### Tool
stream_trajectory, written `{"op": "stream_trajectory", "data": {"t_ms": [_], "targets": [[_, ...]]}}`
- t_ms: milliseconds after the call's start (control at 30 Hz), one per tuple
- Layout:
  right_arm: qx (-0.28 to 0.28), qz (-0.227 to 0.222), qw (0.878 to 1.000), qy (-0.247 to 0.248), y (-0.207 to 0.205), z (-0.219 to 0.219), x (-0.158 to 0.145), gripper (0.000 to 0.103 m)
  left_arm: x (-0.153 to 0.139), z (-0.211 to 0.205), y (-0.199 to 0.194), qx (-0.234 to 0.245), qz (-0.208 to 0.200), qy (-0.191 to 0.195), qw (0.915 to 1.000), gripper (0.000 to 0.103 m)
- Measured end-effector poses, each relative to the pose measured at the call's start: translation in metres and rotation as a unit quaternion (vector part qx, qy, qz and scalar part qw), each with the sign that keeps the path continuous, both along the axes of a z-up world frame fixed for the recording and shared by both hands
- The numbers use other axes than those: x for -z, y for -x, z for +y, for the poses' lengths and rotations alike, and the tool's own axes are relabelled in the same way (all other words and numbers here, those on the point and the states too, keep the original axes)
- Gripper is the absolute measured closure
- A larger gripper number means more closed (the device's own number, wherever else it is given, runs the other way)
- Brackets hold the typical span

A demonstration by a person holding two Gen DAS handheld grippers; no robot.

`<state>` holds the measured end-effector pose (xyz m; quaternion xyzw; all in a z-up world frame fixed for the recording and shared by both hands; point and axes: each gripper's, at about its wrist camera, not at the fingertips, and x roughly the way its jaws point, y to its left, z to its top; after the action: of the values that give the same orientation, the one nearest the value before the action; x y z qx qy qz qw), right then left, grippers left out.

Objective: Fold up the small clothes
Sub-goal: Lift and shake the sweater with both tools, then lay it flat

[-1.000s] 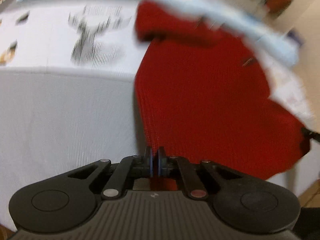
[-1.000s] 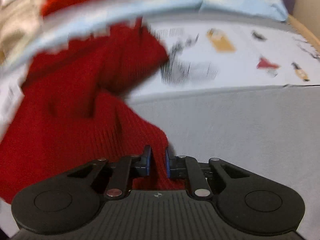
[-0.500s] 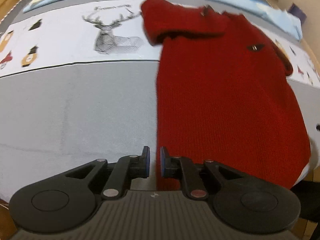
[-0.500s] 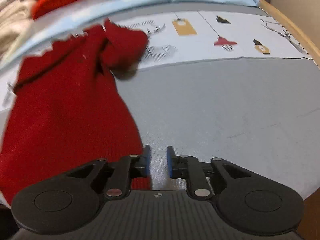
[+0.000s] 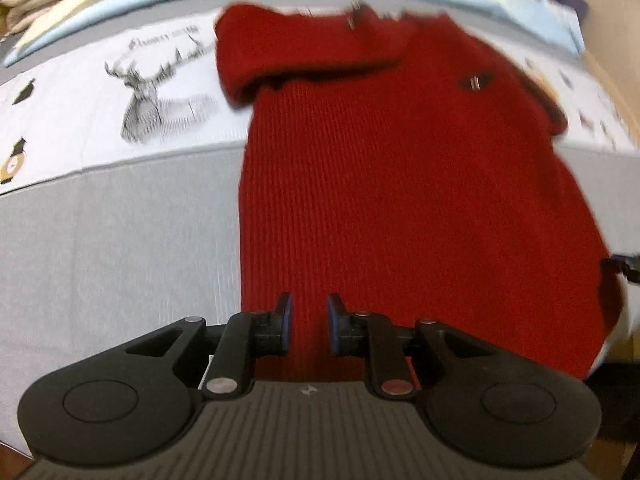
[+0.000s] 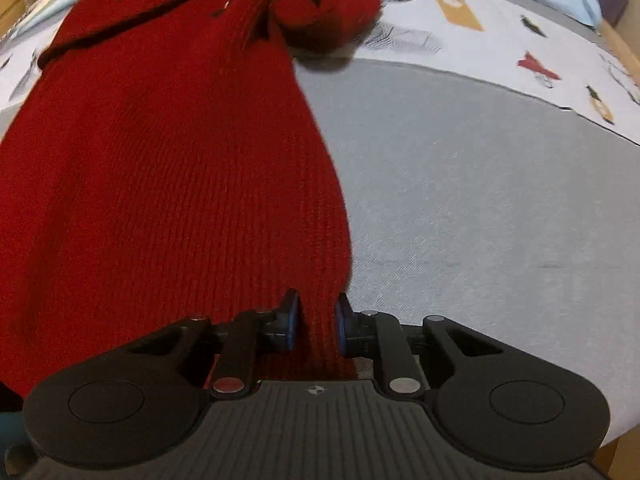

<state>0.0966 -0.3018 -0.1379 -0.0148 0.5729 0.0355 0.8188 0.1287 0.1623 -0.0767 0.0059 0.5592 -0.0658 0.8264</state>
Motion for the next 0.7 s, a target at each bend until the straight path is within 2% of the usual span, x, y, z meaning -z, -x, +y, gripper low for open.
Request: {"op": "stream_trajectory", "data": {"t_ms": [100,200,367,433,533,700], "targets": [[0.042,-0.077,0.996,-0.013,-0.001,-0.011,-0.022,0.074,-0.014,-0.002,-0.011,-0.034,-0.025,0.009,0.9991,0.083],[0.074,-0.161,0.984,-0.035,-0.012,-0.02,-0.048,0.073,-0.026,-0.006,-0.018,-0.056,-0.043,0.003,0.9975,0.083],[0.045,-0.237,0.97,-0.021,-0.061,-0.003,-0.074,0.072,-0.033,-0.016,-0.038,-0.073,-0.056,0.003,0.9957,0.083],[0.027,-0.243,0.97,-0.014,-0.097,0.009,-0.077,0.063,-0.033,-0.02,-0.044,-0.076,-0.057,0.0,0.9955,0.083],[0.003,-0.242,0.97,0.005,-0.158,0.027,-0.069,0.058,-0.028,-0.018,-0.051,-0.081,-0.053,0.0,0.9953,0.083],[-0.02,-0.206,0.978,0.028,-0.255,0.059,-0.042,0.057,-0.019,-0.015,-0.064,-0.084,-0.049,0.002,0.9953,0.083]]}}
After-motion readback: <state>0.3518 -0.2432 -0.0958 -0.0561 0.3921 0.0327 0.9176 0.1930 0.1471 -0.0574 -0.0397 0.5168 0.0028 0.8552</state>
